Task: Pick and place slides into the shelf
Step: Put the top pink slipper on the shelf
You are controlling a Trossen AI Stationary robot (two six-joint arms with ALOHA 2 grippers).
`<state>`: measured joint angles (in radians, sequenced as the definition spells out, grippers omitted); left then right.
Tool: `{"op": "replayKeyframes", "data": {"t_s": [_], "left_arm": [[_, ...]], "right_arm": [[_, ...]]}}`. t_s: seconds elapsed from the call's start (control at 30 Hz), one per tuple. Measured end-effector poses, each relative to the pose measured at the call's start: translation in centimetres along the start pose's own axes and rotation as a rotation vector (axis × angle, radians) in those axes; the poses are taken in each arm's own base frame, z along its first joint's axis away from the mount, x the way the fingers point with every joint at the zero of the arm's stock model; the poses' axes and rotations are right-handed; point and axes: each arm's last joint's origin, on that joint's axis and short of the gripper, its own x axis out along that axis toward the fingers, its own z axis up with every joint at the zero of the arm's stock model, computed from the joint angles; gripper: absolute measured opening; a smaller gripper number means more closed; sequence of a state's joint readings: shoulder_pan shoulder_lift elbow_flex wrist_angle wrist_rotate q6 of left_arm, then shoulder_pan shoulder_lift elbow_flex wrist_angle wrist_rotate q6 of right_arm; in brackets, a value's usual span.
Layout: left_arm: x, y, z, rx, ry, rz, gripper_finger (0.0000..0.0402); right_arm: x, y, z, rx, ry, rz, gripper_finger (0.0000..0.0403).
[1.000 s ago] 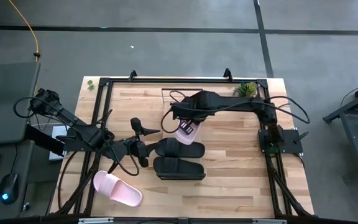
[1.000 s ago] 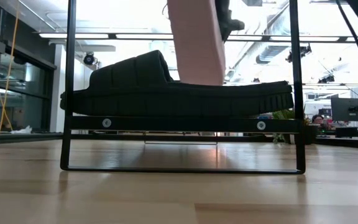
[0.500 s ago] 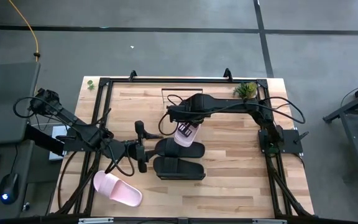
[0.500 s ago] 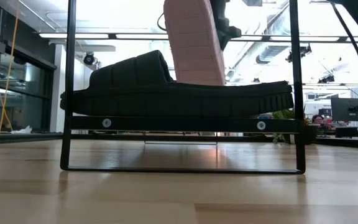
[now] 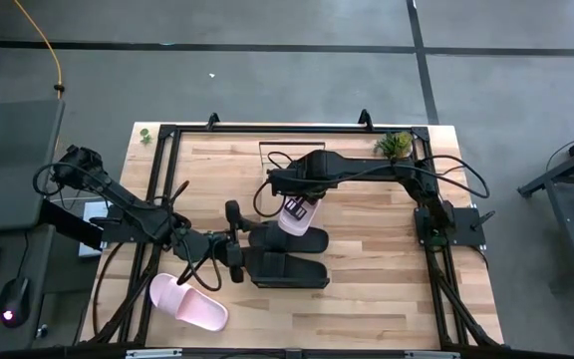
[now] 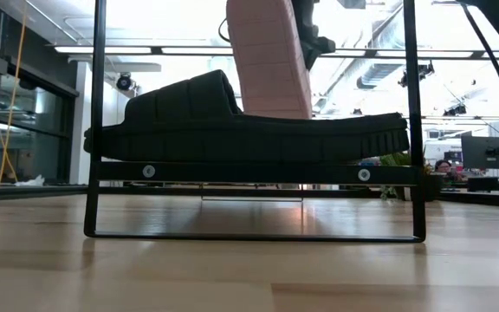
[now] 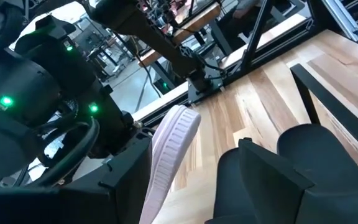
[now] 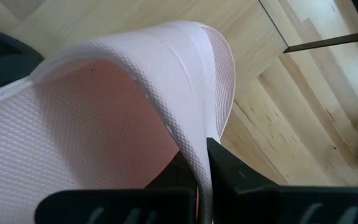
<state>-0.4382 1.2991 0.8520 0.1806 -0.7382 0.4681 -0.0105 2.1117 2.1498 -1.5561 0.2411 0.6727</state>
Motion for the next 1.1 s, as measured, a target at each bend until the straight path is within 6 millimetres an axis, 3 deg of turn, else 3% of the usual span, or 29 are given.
{"op": "replayKeyframes", "data": {"t_s": [0.4,0.5,0.7,0.87,1.1], "left_arm": [[1.9,1.6,-1.1,-0.050,0.026,-0.016,0.0223],[2.4,1.8,-0.5,-0.068,0.053,-0.043,0.0223],[4.4,0.9,0.9,-0.032,0.138,-0.078,0.0223],[5.4,-0.4,1.2,0.051,0.222,0.002,0.0223],[5.0,-0.7,1.5,0.092,0.236,0.029,0.0223]], "right_arm": [[0.0,0.1,0.1,0.003,-0.009,0.019,0.0000],[0.0,0.2,0.1,-0.004,-0.013,0.021,0.0000],[-0.1,0.4,0.1,-0.011,-0.022,0.024,0.0000],[-0.1,0.3,-0.4,-0.010,0.003,-0.012,0.0000],[-0.4,0.9,-0.9,-0.056,-0.002,-0.003,0.0000]]}}
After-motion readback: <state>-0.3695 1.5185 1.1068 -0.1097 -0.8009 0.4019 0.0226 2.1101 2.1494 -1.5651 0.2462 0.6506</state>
